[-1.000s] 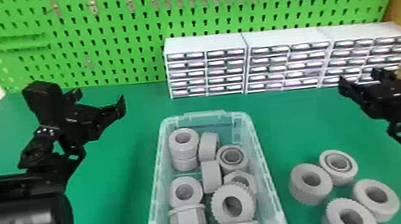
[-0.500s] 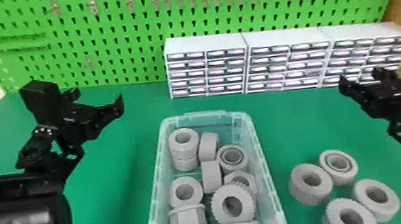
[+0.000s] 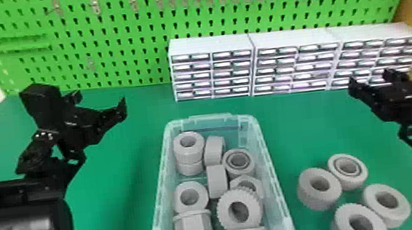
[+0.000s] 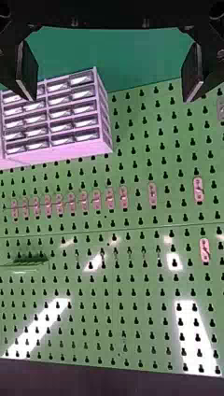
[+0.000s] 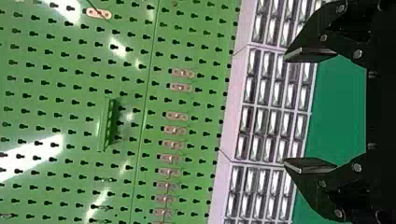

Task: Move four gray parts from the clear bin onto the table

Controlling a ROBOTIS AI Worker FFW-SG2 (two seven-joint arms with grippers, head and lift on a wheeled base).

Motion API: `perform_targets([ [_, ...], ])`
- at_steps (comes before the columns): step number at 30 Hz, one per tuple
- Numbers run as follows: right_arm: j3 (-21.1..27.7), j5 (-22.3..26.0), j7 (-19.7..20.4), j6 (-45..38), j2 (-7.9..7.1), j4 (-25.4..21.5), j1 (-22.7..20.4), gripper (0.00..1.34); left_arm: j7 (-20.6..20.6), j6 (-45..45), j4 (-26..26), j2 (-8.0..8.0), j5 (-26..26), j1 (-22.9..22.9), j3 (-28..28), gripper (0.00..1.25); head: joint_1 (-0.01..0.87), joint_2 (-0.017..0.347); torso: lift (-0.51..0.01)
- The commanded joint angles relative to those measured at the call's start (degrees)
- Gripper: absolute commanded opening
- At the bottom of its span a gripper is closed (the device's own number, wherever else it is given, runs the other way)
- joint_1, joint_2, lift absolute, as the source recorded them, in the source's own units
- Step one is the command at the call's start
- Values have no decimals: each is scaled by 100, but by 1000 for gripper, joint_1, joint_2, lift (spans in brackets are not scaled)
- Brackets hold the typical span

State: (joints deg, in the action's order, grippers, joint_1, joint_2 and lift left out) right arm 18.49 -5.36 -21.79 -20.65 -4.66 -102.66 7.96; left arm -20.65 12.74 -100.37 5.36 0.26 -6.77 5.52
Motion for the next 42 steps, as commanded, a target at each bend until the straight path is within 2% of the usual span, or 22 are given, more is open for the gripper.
perform_targets([
  [1, 6, 0, 0, 0, 0, 0, 4, 867, 0, 0, 0, 0, 0, 0, 2, 1128, 678, 34, -50],
  [42, -3, 9, 0, -97, -44, -53, -14, 867, 0, 0, 0, 0, 0, 18, -7, 1123, 678, 34, -50],
])
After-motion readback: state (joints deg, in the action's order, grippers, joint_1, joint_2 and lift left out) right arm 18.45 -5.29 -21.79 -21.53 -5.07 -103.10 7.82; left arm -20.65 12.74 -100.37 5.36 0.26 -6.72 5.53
